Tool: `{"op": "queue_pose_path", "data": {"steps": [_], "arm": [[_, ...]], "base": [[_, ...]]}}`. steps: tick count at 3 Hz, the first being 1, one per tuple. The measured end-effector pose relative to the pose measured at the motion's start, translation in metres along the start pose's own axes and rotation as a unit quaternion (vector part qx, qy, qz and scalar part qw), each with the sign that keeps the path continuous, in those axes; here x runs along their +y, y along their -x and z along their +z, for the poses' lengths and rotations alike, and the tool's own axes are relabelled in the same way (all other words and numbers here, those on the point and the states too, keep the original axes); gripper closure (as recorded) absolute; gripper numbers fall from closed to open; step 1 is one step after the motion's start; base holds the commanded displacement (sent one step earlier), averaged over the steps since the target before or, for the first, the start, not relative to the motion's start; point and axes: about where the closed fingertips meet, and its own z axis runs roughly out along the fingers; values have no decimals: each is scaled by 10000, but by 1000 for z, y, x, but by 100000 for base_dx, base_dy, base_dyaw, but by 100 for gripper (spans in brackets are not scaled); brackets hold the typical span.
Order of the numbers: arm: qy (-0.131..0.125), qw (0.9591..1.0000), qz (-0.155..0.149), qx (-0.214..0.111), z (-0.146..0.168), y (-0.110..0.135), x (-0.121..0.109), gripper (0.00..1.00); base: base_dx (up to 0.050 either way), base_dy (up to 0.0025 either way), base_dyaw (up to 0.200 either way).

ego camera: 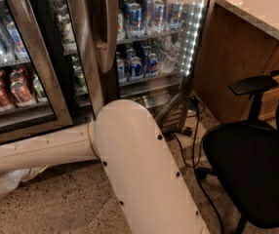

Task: Open right fridge door

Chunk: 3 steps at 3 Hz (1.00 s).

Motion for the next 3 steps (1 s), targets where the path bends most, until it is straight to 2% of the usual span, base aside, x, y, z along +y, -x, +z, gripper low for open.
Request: {"op": "queue_pose_path", "data": {"steps": [1, 2, 3], "arm": [[-66, 9997, 175, -128, -19, 20, -4, 100], [-63, 9979, 428, -480, -13, 58, 2, 100], [73, 9904, 890, -1059, 0, 112, 14, 100]], "base": [[0, 0, 0], [0, 0, 0], [0, 0, 0]]}}
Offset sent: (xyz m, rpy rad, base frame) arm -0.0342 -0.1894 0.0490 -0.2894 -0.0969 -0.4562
